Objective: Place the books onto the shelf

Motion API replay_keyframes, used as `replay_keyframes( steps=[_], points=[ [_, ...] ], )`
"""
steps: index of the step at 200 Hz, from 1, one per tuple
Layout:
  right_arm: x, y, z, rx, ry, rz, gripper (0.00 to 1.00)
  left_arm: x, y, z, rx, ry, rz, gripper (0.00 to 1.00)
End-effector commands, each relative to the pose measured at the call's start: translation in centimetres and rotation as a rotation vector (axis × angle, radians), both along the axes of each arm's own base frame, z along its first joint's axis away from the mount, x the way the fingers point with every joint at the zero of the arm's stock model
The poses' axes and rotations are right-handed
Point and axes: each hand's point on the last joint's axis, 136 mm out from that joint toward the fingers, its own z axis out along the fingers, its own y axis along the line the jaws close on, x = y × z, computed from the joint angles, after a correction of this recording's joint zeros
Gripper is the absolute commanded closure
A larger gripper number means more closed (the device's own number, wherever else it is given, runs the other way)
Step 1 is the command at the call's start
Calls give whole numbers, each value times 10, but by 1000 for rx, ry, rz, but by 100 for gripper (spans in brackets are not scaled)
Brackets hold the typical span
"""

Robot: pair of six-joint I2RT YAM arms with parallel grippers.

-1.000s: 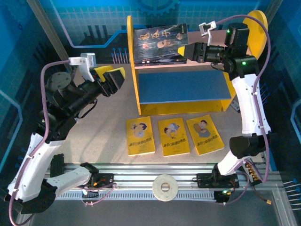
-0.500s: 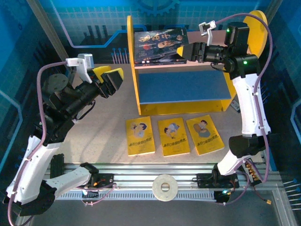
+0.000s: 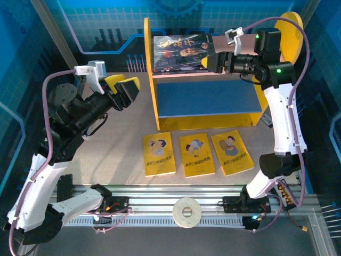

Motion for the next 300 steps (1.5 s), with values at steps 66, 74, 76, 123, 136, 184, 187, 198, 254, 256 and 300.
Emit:
replay_keyframes(
  steps=[66,74,76,123,136,184,187,198,254,256,300],
  points=[
    [-6,-21,2,-50,-25,-61,26,-1,6,1,13,-17,22,29],
    [-4,-21,1,-50,-22,-62,26,-1,6,1,14,-17,22,29],
    [-4,-21,1,-50,-22,-63,26,-1,6,1,14,-17,22,29],
    [6,-22,-1,-52,-24,-79,26,-2,7,2,13,-16,24,29],
    [8,-22,0,-50,-27,-80,26,-2,8,2,15,-16,24,29],
    [14,-22,-1,-47,-26,-92,26,0,6,-1,11,-4,21,28],
    [14,-22,-1,-49,-28,-93,26,1,6,-1,11,-1,23,28],
    [15,-23,0,-50,-32,-99,26,4,5,-4,8,17,25,29],
    [21,-25,-3,-60,-30,-119,24,35,-12,-28,-42,173,19,34],
    [21,-25,-3,-60,-29,-119,24,37,-12,-29,-43,179,22,34],
    [23,-33,-1,-60,-33,-142,22,56,-24,-42,-70,254,18,35]
  ],
)
